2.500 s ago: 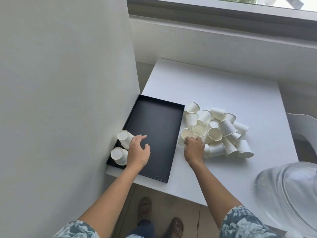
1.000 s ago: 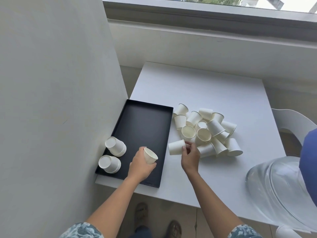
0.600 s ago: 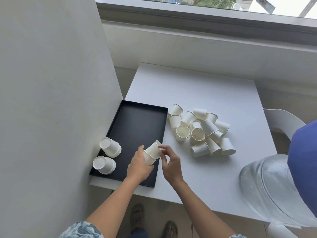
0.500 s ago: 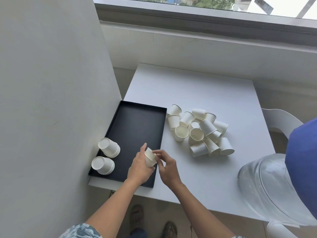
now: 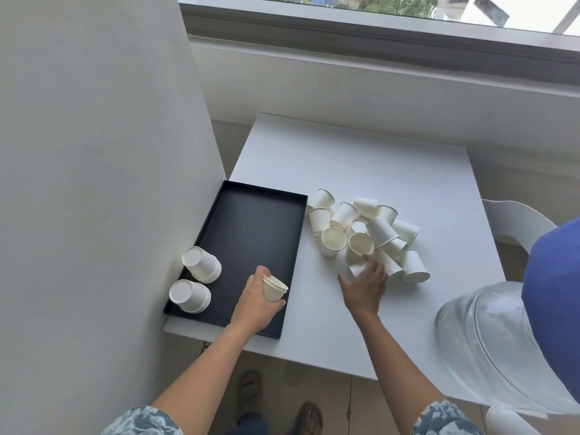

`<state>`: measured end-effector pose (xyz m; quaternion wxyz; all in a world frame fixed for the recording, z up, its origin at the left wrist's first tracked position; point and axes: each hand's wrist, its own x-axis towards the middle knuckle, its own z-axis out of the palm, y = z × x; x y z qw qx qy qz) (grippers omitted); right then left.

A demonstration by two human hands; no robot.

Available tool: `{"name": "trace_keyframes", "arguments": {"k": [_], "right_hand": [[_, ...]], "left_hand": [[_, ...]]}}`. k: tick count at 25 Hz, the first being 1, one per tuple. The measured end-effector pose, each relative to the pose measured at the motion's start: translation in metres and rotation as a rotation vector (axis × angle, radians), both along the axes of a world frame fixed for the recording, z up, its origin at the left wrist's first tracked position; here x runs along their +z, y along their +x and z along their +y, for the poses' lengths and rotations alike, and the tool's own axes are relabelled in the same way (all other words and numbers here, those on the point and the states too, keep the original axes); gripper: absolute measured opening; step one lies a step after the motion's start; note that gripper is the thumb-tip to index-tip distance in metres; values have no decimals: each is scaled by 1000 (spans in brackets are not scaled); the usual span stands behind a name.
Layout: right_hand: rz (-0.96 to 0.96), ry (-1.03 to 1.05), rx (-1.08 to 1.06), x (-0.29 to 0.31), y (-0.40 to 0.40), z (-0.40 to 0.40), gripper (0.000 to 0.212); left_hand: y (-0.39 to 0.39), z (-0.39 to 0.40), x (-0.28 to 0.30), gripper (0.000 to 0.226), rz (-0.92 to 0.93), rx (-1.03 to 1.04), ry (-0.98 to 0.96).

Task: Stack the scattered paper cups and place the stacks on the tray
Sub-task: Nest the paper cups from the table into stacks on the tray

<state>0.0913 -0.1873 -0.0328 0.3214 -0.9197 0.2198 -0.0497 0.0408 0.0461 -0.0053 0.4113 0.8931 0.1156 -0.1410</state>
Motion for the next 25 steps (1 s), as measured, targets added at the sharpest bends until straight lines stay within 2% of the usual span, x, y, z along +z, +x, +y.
{"name": "trace_keyframes", "arguments": {"k": [2, 5, 10, 12, 15, 20, 25], "right_hand": [[122, -91, -52, -1, 9, -18, 81], [210, -117, -9, -4, 15, -27, 87], [268, -148, 15, -8, 16, -22, 89], [255, -102, 32, -9, 14, -18, 89], [178, 100, 53, -14, 5, -10, 80], [108, 377, 136, -21, -12, 7, 42], [-63, 431, 263, -12, -28, 34, 31]], "left_hand": [[-1, 3, 0, 55, -6, 17, -19], [-3, 7, 0, 57, -9, 43, -35], [-6, 11, 1, 60, -3, 69, -45], [-7, 12, 2, 62, 2, 74, -42], [-9, 13, 2, 66, 20, 70, -50], [-11, 12, 0, 73, 36, 52, -59], [-13, 10, -2, 87, 74, 44, -33]]}}
